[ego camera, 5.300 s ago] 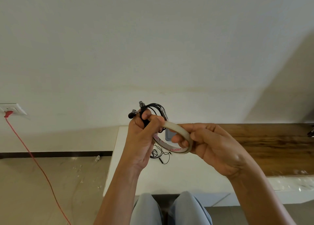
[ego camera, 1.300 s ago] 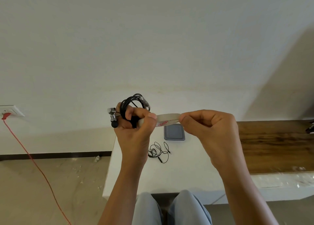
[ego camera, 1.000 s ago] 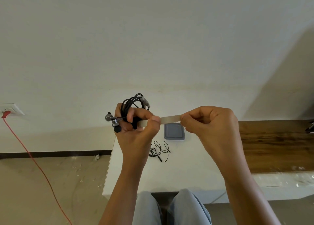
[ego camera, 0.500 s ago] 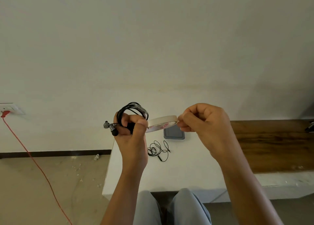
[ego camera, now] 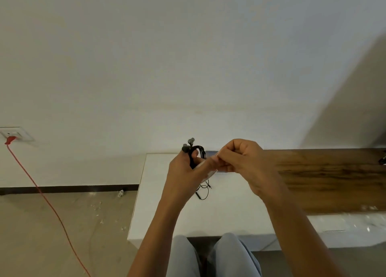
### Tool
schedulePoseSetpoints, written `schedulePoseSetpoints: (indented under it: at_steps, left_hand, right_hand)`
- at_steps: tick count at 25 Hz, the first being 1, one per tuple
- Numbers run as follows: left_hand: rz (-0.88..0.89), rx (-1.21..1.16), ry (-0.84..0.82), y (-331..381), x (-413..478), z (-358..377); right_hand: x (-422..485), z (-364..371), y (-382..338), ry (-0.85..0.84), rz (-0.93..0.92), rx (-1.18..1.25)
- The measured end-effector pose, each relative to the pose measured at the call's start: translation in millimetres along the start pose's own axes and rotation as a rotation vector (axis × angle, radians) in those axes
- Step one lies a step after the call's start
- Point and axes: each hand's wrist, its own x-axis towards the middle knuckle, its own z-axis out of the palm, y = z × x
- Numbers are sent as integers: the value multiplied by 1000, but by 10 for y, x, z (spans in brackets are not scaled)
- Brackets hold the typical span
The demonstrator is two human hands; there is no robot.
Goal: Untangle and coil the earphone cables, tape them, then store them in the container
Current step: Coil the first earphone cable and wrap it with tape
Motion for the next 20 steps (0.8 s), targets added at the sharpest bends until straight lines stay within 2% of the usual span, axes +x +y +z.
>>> schedulePoseSetpoints:
  at_steps: [5, 12, 17, 20]
  left_hand:
    - [-66, -153, -6, -81, -14, -82]
    - [-50, -253, -2, -251, -81, -183]
    - [-68, -337, 15, -409, -99, -259]
    - [-96, -313, -29, -439, -104, -291]
  right_hand:
    - [105, -114, 17, -44, 18, -51]
    - [288, -303, -47, -44, -62, -244]
    - [398, -356, -63, 91, -167, -418]
    - [437, -322, -91, 40, -189, -391]
